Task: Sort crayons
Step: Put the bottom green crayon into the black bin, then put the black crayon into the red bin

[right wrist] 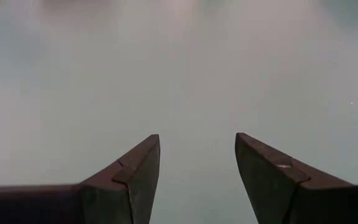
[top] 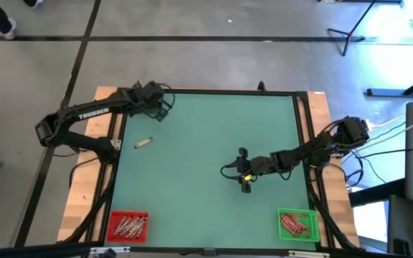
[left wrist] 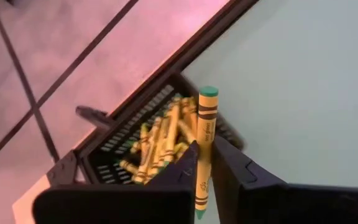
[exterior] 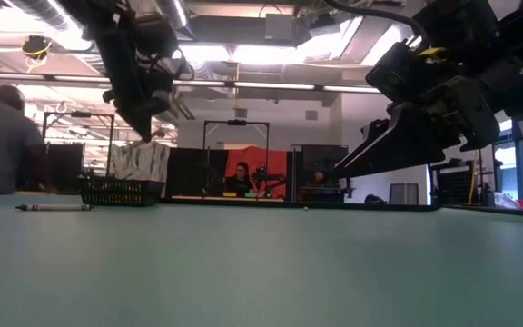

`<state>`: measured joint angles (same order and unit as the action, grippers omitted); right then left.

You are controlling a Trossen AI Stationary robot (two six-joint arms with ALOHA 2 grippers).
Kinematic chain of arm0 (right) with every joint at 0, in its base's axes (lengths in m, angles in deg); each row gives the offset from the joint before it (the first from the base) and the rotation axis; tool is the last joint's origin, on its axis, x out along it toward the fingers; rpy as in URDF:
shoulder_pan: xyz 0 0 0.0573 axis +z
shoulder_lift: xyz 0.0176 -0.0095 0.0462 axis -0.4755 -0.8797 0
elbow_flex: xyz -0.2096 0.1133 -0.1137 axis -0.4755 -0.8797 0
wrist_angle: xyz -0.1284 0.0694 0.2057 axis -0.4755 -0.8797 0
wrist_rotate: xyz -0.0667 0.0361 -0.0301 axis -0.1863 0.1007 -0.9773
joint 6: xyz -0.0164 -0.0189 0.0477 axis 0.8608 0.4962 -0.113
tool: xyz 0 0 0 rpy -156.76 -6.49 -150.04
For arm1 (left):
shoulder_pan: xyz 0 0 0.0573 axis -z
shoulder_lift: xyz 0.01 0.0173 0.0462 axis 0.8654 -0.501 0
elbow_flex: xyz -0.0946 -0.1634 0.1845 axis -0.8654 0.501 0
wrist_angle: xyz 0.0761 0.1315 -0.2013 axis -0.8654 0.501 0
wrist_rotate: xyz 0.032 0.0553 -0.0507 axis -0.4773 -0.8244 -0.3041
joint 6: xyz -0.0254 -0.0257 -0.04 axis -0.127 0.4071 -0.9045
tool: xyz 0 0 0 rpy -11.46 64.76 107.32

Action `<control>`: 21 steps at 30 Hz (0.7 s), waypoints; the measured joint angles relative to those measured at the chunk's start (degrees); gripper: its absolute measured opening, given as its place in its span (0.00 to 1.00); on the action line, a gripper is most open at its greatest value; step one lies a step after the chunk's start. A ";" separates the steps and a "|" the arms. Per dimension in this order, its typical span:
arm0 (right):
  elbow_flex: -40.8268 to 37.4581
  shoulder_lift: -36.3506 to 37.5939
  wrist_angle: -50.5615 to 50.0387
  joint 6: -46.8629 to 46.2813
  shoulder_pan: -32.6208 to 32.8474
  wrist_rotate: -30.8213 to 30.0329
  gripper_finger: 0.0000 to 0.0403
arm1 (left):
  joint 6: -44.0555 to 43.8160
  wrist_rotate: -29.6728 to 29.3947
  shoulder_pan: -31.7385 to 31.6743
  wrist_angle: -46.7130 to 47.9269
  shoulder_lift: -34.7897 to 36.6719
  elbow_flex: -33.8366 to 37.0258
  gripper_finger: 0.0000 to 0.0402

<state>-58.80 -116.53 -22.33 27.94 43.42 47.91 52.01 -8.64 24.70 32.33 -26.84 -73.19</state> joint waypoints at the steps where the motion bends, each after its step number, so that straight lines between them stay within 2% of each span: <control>1: 0.00 0.00 0.00 0.00 0.00 0.01 0.51 | 0.53 0.01 -1.34 -0.38 -0.19 0.36 0.04; 9: 0.00 0.00 -0.02 0.00 0.00 0.01 0.51 | 1.64 -0.44 -7.93 -9.04 -1.70 3.31 0.04; 13: 0.00 0.00 -0.04 0.00 0.00 0.01 0.51 | 4.37 -1.00 -9.72 -10.01 -2.11 4.39 0.05; 21: 0.00 0.00 -0.07 0.00 0.00 0.01 0.51 | 4.61 0.92 -10.74 -9.65 -2.11 4.57 0.21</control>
<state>-58.80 -116.53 -22.39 27.94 43.42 47.92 56.62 -7.73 13.95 22.68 -28.95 -68.63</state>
